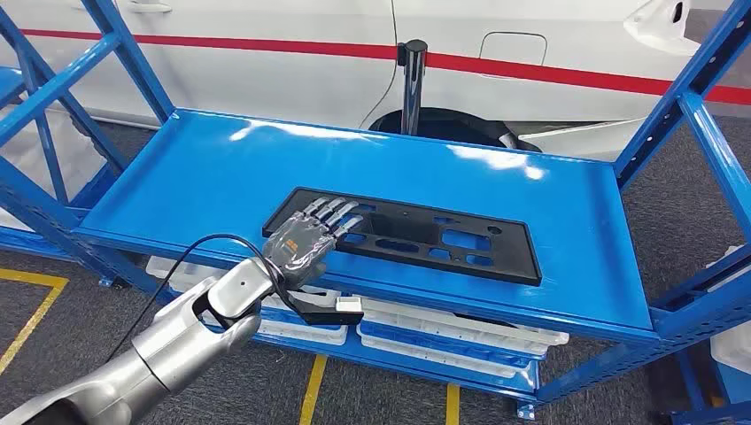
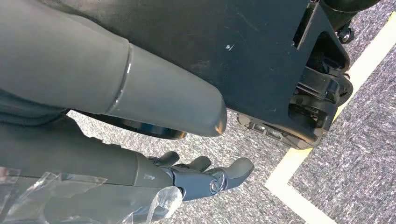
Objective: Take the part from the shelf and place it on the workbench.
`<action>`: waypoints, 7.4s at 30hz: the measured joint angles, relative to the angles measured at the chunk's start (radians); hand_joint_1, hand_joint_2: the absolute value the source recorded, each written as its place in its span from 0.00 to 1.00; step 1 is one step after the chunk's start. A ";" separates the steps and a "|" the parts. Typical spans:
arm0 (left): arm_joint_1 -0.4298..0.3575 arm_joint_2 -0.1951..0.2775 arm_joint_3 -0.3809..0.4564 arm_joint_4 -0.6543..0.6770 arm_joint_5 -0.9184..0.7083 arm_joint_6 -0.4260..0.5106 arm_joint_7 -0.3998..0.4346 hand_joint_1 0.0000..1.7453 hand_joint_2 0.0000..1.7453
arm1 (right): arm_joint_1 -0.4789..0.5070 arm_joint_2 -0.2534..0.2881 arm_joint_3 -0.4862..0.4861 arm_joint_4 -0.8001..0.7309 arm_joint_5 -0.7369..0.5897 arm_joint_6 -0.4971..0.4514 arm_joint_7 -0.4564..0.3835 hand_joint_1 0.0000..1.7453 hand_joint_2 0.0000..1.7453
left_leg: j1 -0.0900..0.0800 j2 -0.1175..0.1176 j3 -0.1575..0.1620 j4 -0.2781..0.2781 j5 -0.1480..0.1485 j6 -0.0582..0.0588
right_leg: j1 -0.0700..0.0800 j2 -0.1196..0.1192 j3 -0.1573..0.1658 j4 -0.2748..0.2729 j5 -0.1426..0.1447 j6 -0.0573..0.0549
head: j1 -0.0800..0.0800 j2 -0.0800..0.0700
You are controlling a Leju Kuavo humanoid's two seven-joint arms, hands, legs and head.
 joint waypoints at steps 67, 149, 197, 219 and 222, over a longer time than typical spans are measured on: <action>0.569 0.228 0.795 -1.039 1.383 0.142 -0.274 1.00 1.00 | 0.010 0.002 -0.059 0.000 -0.153 0.000 -0.066 0.00 0.00 | 0.001 0.001 0.001 -0.001 -0.001 -0.001 | 0.002 0.001 0.000 0.000 -0.001 -0.001 | 0.000 0.000; 0.695 -0.099 0.393 -0.639 1.423 0.279 -0.442 1.00 1.00 | -0.002 0.013 -0.160 0.000 -0.235 0.000 -0.061 0.00 0.00 | 0.005 0.033 0.015 0.020 -0.029 -0.016 | -0.013 -0.056 0.055 -0.020 -0.022 -0.006 | 0.001 0.000; 0.799 -0.023 0.474 -0.831 1.385 0.337 -0.418 1.00 1.00 | -0.004 0.024 -0.153 -0.001 -0.167 0.000 -0.035 0.00 0.00 | 0.003 0.032 0.076 -0.048 -0.015 0.022 | -0.005 -0.051 -0.064 0.144 -0.088 0.025 | 0.003 0.000; 0.827 -0.007 0.474 -0.887 1.378 0.369 -0.392 1.00 1.00 | -0.002 0.027 -0.154 0.000 -0.169 0.000 -0.026 0.00 0.00 | 0.006 0.026 0.066 0.046 -0.071 -0.019 | -0.008 -0.049 0.028 -0.018 0.006 -0.017 | -0.002 0.000; 0.838 -0.006 0.474 -0.894 1.379 0.374 -0.396 1.00 1.00 | -0.003 0.029 -0.154 0.000 -0.167 0.000 -0.017 0.00 0.00 | -0.004 0.024 0.101 -0.038 -0.047 -0.006 | -0.006 -0.050 0.021 -0.017 0.017 -0.002 | -0.001 0.000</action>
